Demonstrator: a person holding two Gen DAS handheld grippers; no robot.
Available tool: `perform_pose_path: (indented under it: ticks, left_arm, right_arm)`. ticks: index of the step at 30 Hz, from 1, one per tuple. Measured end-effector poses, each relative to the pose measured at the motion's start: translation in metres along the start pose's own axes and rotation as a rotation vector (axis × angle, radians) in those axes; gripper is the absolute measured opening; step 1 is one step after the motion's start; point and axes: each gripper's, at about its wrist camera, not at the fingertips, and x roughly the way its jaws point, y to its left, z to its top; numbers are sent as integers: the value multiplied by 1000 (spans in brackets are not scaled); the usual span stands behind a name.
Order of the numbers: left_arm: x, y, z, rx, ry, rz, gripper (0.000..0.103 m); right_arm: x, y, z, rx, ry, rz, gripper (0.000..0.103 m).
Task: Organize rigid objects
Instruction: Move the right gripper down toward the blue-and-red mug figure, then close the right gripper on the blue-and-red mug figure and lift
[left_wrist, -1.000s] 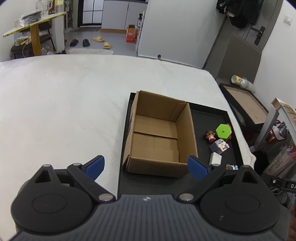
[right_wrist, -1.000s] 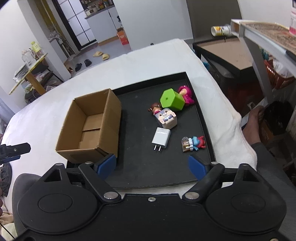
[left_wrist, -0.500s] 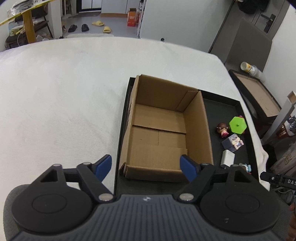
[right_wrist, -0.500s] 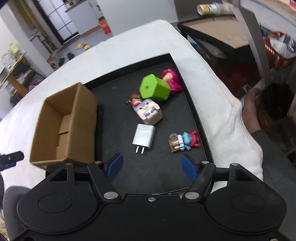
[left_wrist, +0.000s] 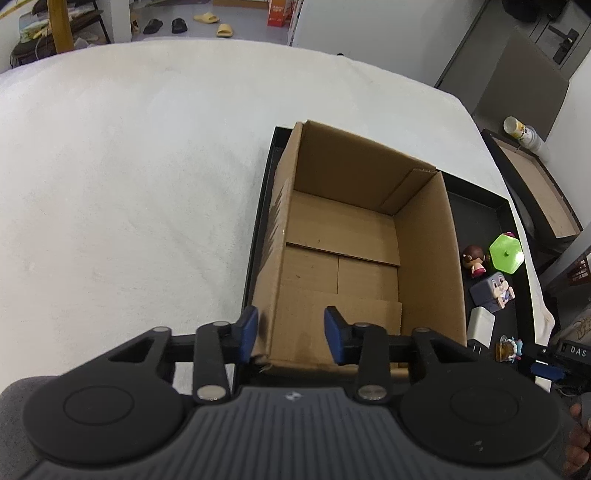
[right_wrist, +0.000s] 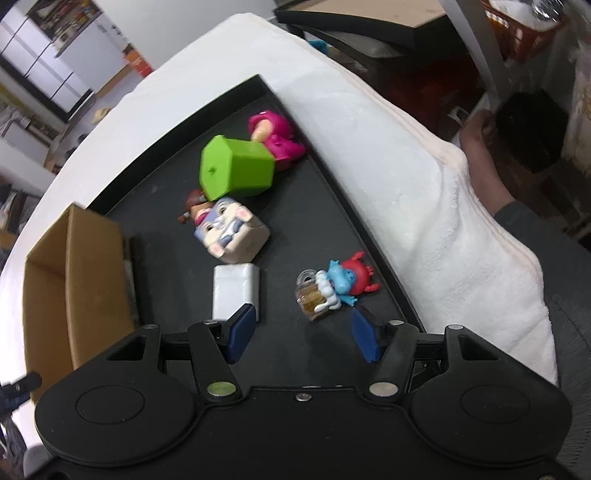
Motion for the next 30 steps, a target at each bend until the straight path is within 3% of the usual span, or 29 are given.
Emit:
perform_pose_path:
  ticks: [13, 24, 30]
  left_arm:
    - [19, 6, 3, 0, 41, 14, 32]
    - [23, 9, 4, -9, 50, 9, 32]
    - [23, 7, 3, 5, 44, 20, 32]
  right_arm:
    - [38, -5, 8, 103, 29, -49, 58]
    - [54, 7, 24, 14, 11, -27, 58]
    - [54, 16, 22, -50, 4, -60, 59]
